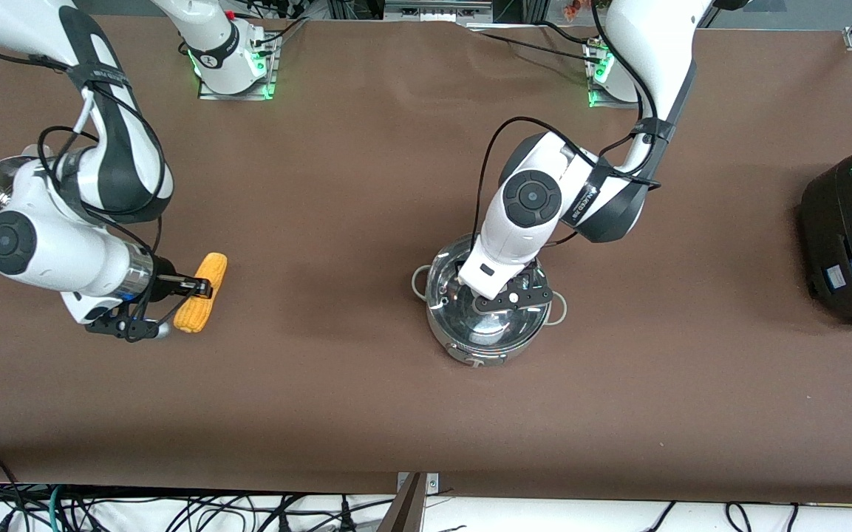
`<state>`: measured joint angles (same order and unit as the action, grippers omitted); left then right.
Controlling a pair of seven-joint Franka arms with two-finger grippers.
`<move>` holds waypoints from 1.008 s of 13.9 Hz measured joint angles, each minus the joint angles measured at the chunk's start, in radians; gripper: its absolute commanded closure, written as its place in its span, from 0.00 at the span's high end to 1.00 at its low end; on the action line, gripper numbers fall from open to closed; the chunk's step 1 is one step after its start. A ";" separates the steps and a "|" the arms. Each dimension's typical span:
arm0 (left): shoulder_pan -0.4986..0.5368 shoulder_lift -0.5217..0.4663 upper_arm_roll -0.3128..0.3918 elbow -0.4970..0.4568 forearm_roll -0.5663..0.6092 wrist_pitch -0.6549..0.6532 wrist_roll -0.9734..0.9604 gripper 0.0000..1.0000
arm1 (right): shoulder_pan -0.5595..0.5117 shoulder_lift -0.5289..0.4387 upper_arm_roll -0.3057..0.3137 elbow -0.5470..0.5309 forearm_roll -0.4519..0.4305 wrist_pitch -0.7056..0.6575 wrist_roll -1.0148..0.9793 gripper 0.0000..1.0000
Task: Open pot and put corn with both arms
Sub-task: 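Grasp the lid knob with the left gripper and lift the lid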
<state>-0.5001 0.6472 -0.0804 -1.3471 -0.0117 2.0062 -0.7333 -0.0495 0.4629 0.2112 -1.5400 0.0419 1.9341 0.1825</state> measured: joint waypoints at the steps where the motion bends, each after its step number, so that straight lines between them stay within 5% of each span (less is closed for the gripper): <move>1: 0.000 0.000 0.002 0.001 0.001 -0.001 0.000 0.27 | 0.000 -0.007 0.000 0.030 0.000 -0.031 -0.021 0.00; 2: 0.000 0.001 0.003 0.002 0.001 -0.001 0.000 0.00 | -0.001 -0.014 0.000 0.057 0.000 -0.061 -0.042 0.00; 8: 0.003 0.000 0.006 0.011 0.001 -0.019 0.000 0.00 | 0.004 -0.030 0.025 0.150 -0.005 -0.144 -0.093 0.00; 14: 0.041 -0.032 0.013 0.137 0.001 -0.256 0.008 0.00 | 0.137 -0.021 0.044 0.179 -0.011 -0.144 0.060 0.00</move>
<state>-0.4590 0.6157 -0.0675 -1.2096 -0.0105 1.7502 -0.7254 0.0875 0.4420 0.2547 -1.3608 0.0305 1.7898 0.2427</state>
